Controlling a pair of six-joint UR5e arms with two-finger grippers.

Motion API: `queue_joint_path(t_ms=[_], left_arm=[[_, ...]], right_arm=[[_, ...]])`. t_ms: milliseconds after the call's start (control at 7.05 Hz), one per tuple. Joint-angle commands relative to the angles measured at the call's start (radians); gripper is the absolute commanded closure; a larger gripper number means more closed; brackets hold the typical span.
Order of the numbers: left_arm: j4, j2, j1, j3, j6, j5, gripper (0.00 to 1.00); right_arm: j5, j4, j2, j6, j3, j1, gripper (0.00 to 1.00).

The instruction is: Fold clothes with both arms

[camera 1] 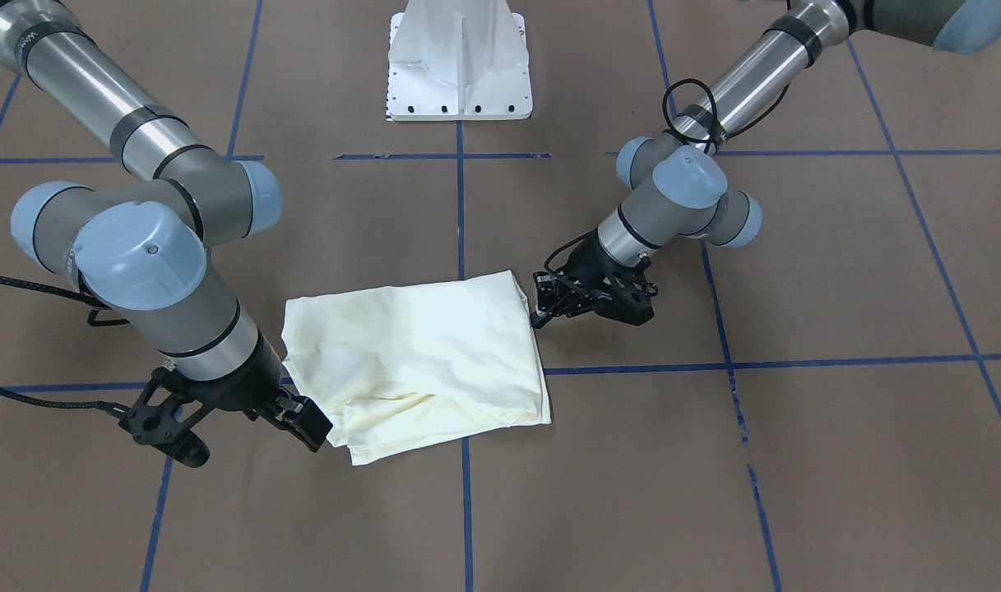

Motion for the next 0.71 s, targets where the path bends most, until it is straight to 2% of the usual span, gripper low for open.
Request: queue_joint_path(t_ms=[0, 142, 426, 567], left_arm=[[0.005, 0.111, -0.067, -0.118, 0.009, -0.005, 1.0], [0.037, 0.123, -0.158, -0.118, 0.131, -0.081, 1.0], [0.096, 0.244, -0.394, -0.112, 0.564, -0.183, 1.0], [0.207, 0.251, -0.544, -0.094, 0.806, -0.262, 1.0]], right_arm=[[0.002, 0.0, -0.041, -0.072, 0.017, 0.012, 0.0], [0.012, -0.001, -0.116, -0.172, 0.066, 0.062, 0.0], [0.14, -0.001, -0.268, -0.413, 0.121, 0.24, 0.0], [0.178, -0.009, -0.352, -0.543, 0.159, 0.338, 0.0]])
